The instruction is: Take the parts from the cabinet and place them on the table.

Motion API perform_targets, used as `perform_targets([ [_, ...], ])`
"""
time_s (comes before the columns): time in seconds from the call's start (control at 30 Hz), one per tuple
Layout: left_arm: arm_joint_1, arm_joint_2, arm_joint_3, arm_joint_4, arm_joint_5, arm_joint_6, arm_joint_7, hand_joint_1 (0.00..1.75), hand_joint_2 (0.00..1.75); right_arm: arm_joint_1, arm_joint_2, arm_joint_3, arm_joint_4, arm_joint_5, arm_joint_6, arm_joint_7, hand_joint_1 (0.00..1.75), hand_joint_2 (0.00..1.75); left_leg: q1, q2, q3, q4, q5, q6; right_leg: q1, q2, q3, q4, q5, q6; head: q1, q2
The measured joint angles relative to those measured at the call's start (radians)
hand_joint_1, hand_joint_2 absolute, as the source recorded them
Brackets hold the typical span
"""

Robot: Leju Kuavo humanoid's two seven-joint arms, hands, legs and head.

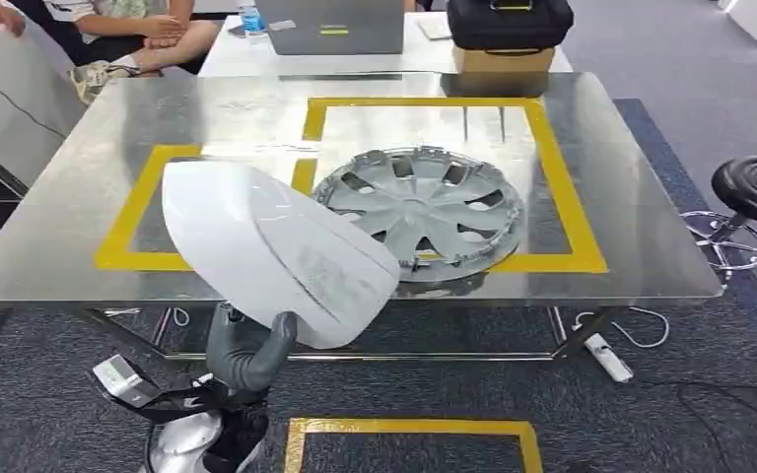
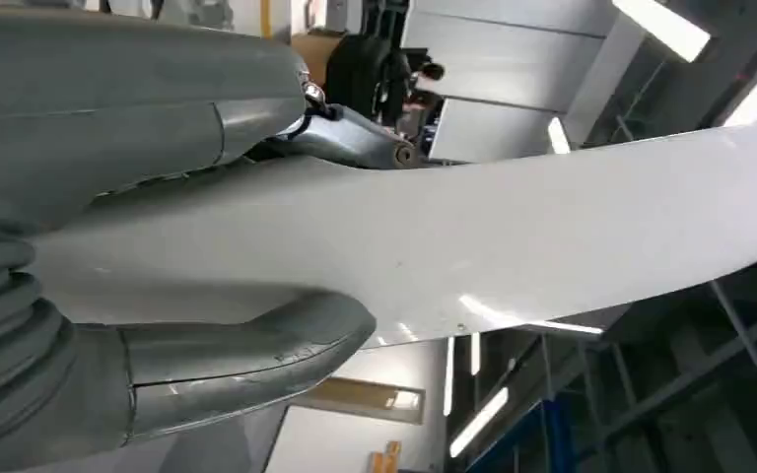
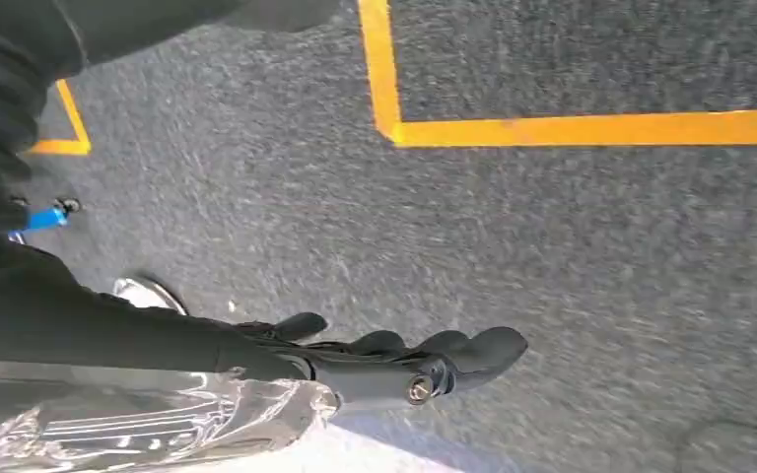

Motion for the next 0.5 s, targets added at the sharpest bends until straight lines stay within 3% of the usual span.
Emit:
perform_targets([
  [0.03,0.0,-0.001,-0.002,0.0,0.0,0.0,0.0,1.75,1.75,0.0,0.0,0.0,0.0,0.0,0.0,0.0,0.0,1.75,-0.005,-0.001,0.008,-0.026,-0.014,0.01,0.006,-0.007,-0.001,0.008,-0.009,0.007,-0.005,0.0],
  [0.07,0.0,-0.001,-0.002,0.0,0.0,0.0,0.0,1.75,1.75,0.001,0.0,0.0,0.0,0.001,0.0,0.0,0.0,1.75,-0.004,-0.011,0.003,-0.021,-0.013,0.019,0.009,-0.018,0.003,0.003,-0.009,0.01,0.003,0.0],
  [0.13,0.001,-0.001,-0.002,0.0,0.0,0.001,0.0,1.75,1.75,-0.001,0.0,0.0,0.0,0.001,0.0,0.001,0.0,1.75,-0.007,-0.036,0.001,-0.021,-0.016,0.029,0.008,-0.044,0.015,-0.005,-0.012,0.017,0.003,0.0],
  [0.17,0.001,-0.002,-0.002,-0.001,0.0,0.001,0.0,1.75,1.75,-0.003,0.0,0.0,0.0,0.002,0.0,0.002,0.0,1.75,-0.001,-0.051,0.005,-0.024,-0.012,0.037,0.006,-0.053,0.014,-0.004,-0.02,0.025,0.002,0.0],
  [0.2,0.001,-0.002,-0.002,-0.002,0.0,0.002,-0.001,1.75,1.75,-0.006,0.0,0.0,0.0,0.002,0.0,0.002,0.0,1.75,0.002,-0.06,0.007,-0.024,-0.013,0.043,0.002,-0.003,0.008,0.024,-0.042,0.029,0.008,0.0],
  [0.23,0.0,-0.002,-0.004,-0.002,0.0,0.001,-0.001,1.75,1.75,-0.006,0.0,0.0,0.0,0.002,0.0,0.002,0.0,1.75,0.003,-0.067,0.007,-0.024,-0.013,0.049,0.001,0.033,-0.02,0.085,-0.076,0.03,0.012,0.0],
  [0.3,0.0,-0.002,-0.005,-0.002,-0.001,0.002,-0.001,1.75,1.75,-0.002,0.0,0.0,0.0,0.002,0.0,0.002,0.0,1.75,0.002,-0.095,0.006,-0.024,-0.013,0.053,0.001,0.062,-0.106,0.257,-0.148,0.031,0.014,0.0],
  [0.33,0.0,-0.002,-0.005,-0.002,-0.002,0.002,-0.001,1.75,1.75,0.0,0.0,0.0,0.0,0.002,0.0,0.003,0.0,1.75,0.001,-0.108,0.007,-0.024,-0.013,0.054,0.002,0.066,-0.14,0.314,-0.161,0.03,0.013,0.0],
  [0.37,0.0,-0.001,-0.005,-0.002,-0.003,0.003,-0.001,1.75,1.75,0.001,0.0,0.0,0.0,0.002,0.0,0.003,0.0,1.75,0.001,-0.123,0.008,-0.024,-0.013,0.054,0.003,0.067,-0.155,0.325,-0.149,0.028,0.014,0.0],
  [0.4,0.0,-0.002,-0.005,-0.002,-0.003,0.007,-0.001,1.75,1.75,0.003,0.0,0.0,0.0,0.002,-0.001,0.001,0.0,1.75,0.001,-0.128,0.01,-0.024,-0.014,0.055,0.004,0.068,-0.145,0.285,-0.107,0.025,0.014,0.0],
  [0.47,0.0,-0.001,-0.005,-0.002,0.0,0.012,0.0,1.75,1.75,0.001,0.0,0.0,0.0,0.002,-0.008,0.002,0.0,1.75,0.002,-0.143,0.018,-0.024,-0.017,0.051,0.003,0.069,-0.082,0.125,-0.01,0.02,0.014,0.0],
  [0.5,0.0,-0.001,-0.005,-0.002,0.004,0.012,0.001,1.75,1.75,-0.002,0.0,0.0,0.0,0.002,-0.014,0.013,0.0,1.75,0.002,-0.148,0.02,-0.024,-0.02,0.046,0.0,0.077,-0.048,0.042,0.025,0.019,0.016,0.0],
])
